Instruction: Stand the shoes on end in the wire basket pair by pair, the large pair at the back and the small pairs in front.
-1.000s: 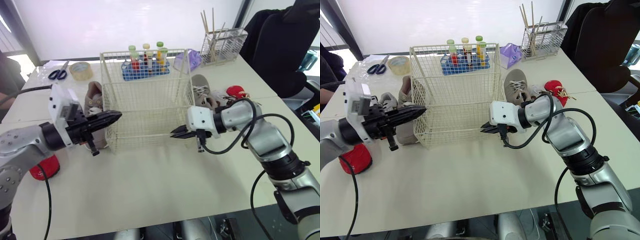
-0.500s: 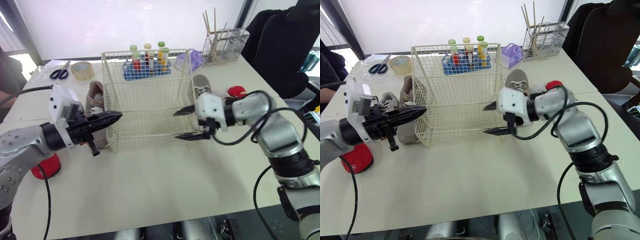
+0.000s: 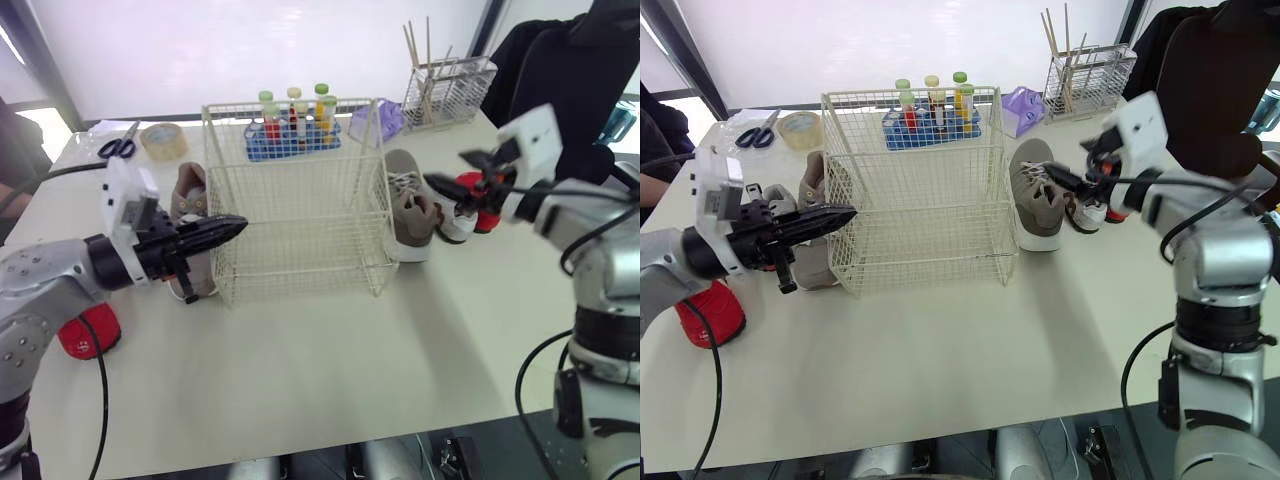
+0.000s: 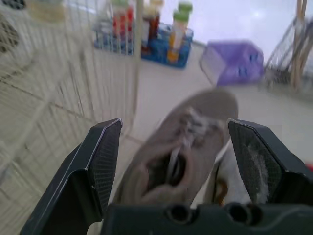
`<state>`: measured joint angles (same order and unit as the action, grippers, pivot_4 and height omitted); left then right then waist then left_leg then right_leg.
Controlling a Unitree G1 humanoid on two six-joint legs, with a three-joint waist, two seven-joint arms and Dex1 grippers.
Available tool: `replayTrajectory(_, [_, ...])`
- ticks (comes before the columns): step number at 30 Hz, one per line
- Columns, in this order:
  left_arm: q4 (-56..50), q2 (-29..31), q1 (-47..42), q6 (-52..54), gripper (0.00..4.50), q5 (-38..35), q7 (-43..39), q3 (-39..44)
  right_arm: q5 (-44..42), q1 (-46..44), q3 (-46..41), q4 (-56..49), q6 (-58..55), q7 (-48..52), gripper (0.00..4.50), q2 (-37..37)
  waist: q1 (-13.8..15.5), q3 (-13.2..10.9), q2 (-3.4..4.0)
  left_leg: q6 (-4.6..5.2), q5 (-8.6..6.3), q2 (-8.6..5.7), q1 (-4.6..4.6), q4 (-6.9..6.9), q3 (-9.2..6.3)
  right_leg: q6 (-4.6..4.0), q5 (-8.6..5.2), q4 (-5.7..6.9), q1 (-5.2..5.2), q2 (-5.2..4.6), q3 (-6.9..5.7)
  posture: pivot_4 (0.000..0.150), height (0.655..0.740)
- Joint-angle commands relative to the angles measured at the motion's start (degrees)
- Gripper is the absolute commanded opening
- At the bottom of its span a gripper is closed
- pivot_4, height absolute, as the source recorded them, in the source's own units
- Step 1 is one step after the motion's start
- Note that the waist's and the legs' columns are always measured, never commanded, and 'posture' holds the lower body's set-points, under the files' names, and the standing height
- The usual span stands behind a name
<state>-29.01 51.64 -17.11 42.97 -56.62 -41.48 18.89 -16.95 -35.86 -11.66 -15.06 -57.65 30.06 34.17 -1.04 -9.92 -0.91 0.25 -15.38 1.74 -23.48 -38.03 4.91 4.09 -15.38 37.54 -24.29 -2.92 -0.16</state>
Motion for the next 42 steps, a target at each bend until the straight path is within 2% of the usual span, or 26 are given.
replayTrajectory(1, [0.1, 0.1, -1.4, -1.2, 0.0, 1.0, -1.3, -0.2, 0.5, 1.2, -1.3, -5.8, -1.9, -6.8, 3.73, -3.8, 0.0, 0.0, 0.0, 0.0, 0.0, 0.02, -0.01, 0.0, 0.0, 0.0, 0.0, 0.0, -0.03, 0.03, 0.0, 0.15, 0.74])
replayTrajectory(7, [0.9, 0.1, -2.3, -1.1, 0.0, 1.7, -2.5, -0.7, -0.1, 5.2, -1.1, -7.5, -2.0, -11.5, 3.73, -9.5, 0.2, 0.0, 0.0, -0.01, 0.01, 0.03, -0.02, -0.01, -0.01, 0.01, 0.0, 0.04, -0.03, 0.18, 0.0, 0.15, 0.74])
replayTrajectory(17, [-0.9, -0.2, -1.0, -0.5, 0.0, 1.0, -1.2, 0.3, 5.4, 6.6, 4.3, 3.7, 9.2, -17.6, 3.73, -15.0, -0.1, 0.0, 0.0, -0.01, 0.01, 0.04, -0.02, -0.01, -0.02, 0.01, 0.0, 0.04, -0.03, 0.24, 0.01, 0.15, 0.74])
replayTrajectory(24, [-2.8, -0.4, 0.7, -0.3, 0.0, 0.4, 0.6, 1.5, 7.1, 5.0, 6.4, 10.1, 13.7, -18.5, 3.73, -16.9, -0.2, 0.0, -0.02, -0.06, 0.04, 0.05, 0.0, -0.01, -0.02, 0.01, 0.0, 0.05, -0.03, 0.25, 0.02, 0.15, 0.74])
replayTrajectory(27, [-3.3, -0.5, 1.1, -0.3, 0.0, 0.3, 1.0, 1.8, 7.7, 4.8, 6.9, 11.0, 14.0, -18.6, 2.99, -16.9, -0.2, 0.0, -0.03, -0.08, 0.05, 0.05, 0.02, -0.01, -0.02, 0.01, 0.0, 0.06, -0.03, 0.25, 0.03, 0.15, 0.74])
replayTrajectory(32, [-3.6, -0.7, 1.2, -0.4, 0.0, 0.4, 1.6, 1.8, 8.3, 5.3, 7.0, 10.7, 13.3, -19.1, 0.72, -16.8, -0.2, 0.0, -0.06, -0.08, 0.05, 0.06, 0.03, -0.01, -0.03, 0.01, 0.0, 0.09, -0.02, 0.25, 0.04, 0.15, 0.74])
replayTrajectory(33, [-3.6, -0.8, 1.2, -0.4, 0.0, 0.4, 1.6, 1.8, 8.1, 5.5, 6.8, 10.4, 13.0, -19.3, 0.37, -17.0, -0.1, 0.0, -0.06, -0.08, 0.05, 0.06, 0.03, -0.01, -0.03, 0.01, 0.0, 0.09, -0.02, 0.25, 0.04, 0.15, 0.74])
replayTrajectory(34, [-3.6, -0.8, 1.2, -0.4, 0.0, 0.5, 1.7, 1.7, 8.1, 5.7, 6.6, 10.1, 12.9, -19.4, 0.18, -17.1, -0.1, 0.0, -0.06, -0.08, 0.05, 0.06, 0.03, -0.01, -0.03, 0.01, 0.0, 0.09, -0.02, 0.25, 0.04, 0.15, 0.74])
replayTrajectory(38, [-3.1, -1.0, 0.6, -0.8, 0.0, 0.7, 1.6, 1.3, 7.1, 6.0, 5.1, 8.1, 11.9, -20.5, 0.18, -18.1, 0.0, 0.0, -0.06, -0.08, 0.05, 0.05, 0.03, -0.01, -0.03, 0.01, 0.0, 0.09, -0.02, 0.24, 0.04, 0.15, 0.74])
replayTrajectory(42, [-2.6, -1.3, -0.1, -1.0, 0.0, 1.1, 1.2, 0.6, 5.0, 2.2, 1.0, 5.5, 14.3, -22.1, 0.18, -19.7, -0.1, 0.0, -0.03, -0.08, 0.05, 0.05, 0.02, -0.01, -0.04, 0.01, 0.0, 0.1, -0.03, 0.24, 0.04, 0.15, 0.74])
